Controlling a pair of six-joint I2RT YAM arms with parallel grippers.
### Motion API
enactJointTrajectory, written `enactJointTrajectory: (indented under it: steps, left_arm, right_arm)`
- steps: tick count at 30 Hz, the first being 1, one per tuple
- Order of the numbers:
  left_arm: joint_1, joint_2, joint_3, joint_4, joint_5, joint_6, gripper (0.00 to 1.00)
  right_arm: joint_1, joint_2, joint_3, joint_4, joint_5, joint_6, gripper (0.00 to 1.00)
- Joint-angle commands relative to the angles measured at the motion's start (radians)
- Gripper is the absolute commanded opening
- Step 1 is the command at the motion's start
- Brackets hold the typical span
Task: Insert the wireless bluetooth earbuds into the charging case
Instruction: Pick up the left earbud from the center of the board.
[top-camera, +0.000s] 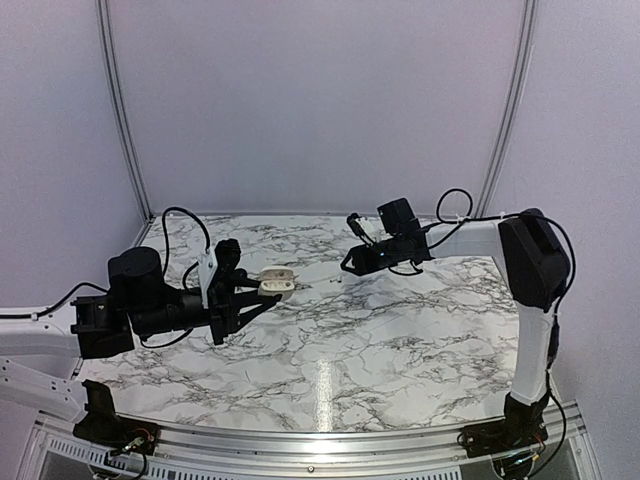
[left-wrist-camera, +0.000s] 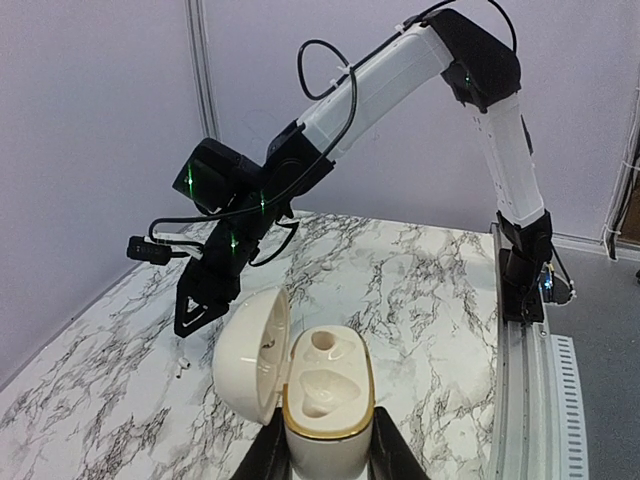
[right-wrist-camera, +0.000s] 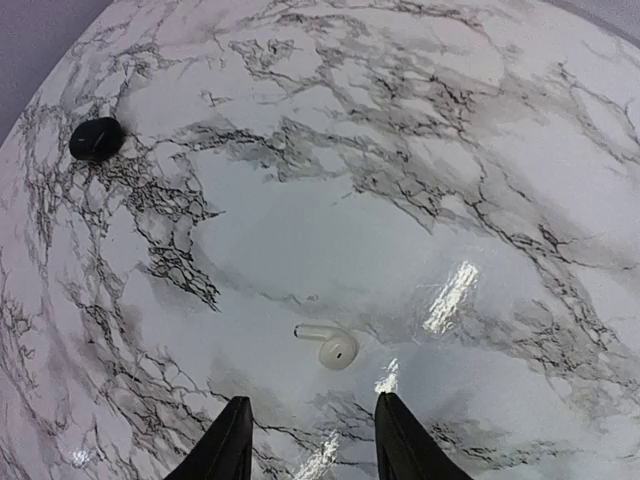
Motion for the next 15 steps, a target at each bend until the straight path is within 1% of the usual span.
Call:
enactJointTrajectory:
  steps: [1,9,15]
  left_arm:
    - [0.003,-0.024,-0.018,0.008,0.017,0.031,0.0]
    - [0.002,-0.069,-0.059,0.014,0.063,0.097,0.0]
    - [-0.006,-0.09,-0.079,0.012,0.085,0.142,0.0]
  right_arm:
    - [-0.005,0.062,0.085,-0.032,0.009,-0.008,0.42]
    - [-0.007,0.144,0.147,-0.055,0.0,-0.021,0.41]
    - [-0.012,0.17,0.178,-0.065,-0.008,-0.027,0.41]
